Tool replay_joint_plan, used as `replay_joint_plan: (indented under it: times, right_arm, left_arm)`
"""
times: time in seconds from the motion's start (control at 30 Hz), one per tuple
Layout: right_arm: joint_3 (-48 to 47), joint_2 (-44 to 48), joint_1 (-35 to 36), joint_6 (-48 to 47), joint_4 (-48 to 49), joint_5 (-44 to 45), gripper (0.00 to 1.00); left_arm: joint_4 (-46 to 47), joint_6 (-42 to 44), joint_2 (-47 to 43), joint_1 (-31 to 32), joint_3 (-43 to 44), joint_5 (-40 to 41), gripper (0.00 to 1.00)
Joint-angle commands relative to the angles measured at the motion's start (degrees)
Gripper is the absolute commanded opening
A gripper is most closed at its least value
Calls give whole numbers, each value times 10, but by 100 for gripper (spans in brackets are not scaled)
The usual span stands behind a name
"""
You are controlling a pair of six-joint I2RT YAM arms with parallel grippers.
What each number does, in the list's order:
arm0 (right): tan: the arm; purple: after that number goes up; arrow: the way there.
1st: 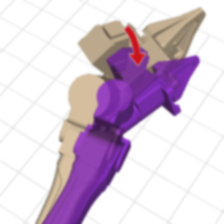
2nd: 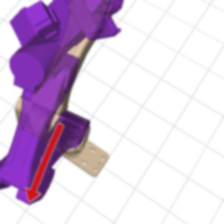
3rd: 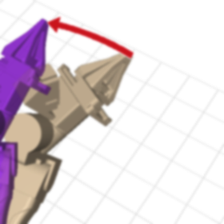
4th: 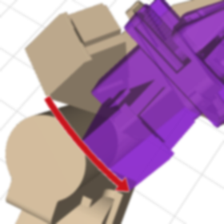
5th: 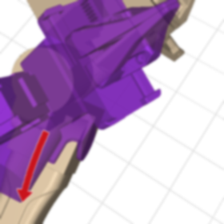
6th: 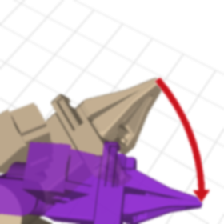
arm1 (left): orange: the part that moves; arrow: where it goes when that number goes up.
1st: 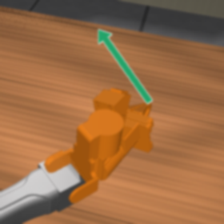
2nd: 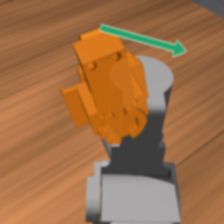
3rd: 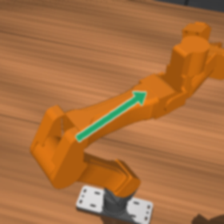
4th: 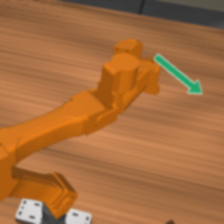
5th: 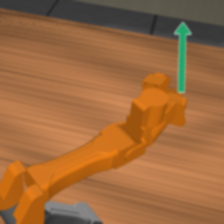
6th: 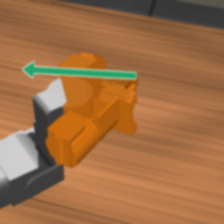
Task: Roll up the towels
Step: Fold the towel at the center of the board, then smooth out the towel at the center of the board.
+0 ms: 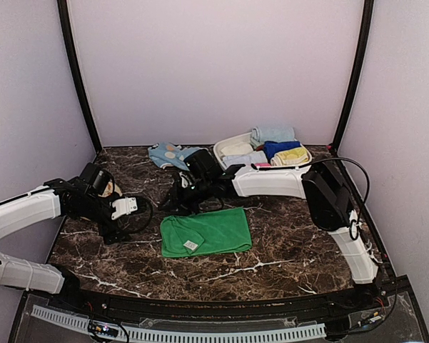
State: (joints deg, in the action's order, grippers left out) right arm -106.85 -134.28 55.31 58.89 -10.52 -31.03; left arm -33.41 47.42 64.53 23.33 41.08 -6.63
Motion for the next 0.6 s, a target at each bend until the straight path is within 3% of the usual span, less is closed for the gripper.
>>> replay_joint_plan:
  times: [0.0, 0.1, 0.13, 0.17, 0.4, 0.57]
  right_arm:
    - [-24, 6, 4, 7, 41, -8, 30]
    - [3, 38, -4, 7, 48, -8, 30]
    - [19, 54, -9, 21, 44, -16, 45]
    - [36, 72, -14, 13, 35, -11, 48]
    - [214, 189, -28, -57, -15, 51, 49]
    - [322, 228, -10, -56, 12, 69, 50]
  left_arm:
    - [1, 5, -11, -5, -2, 0, 99]
    - [3, 2, -12, -6, -1, -4, 99]
    - [3, 0, -12, -8, 0, -7, 99]
    - [4, -3, -13, -8, 2, -11, 99]
    - [57, -66, -1, -11, 39, -64, 97]
    - [62, -103, 81, -4, 97, -118, 93]
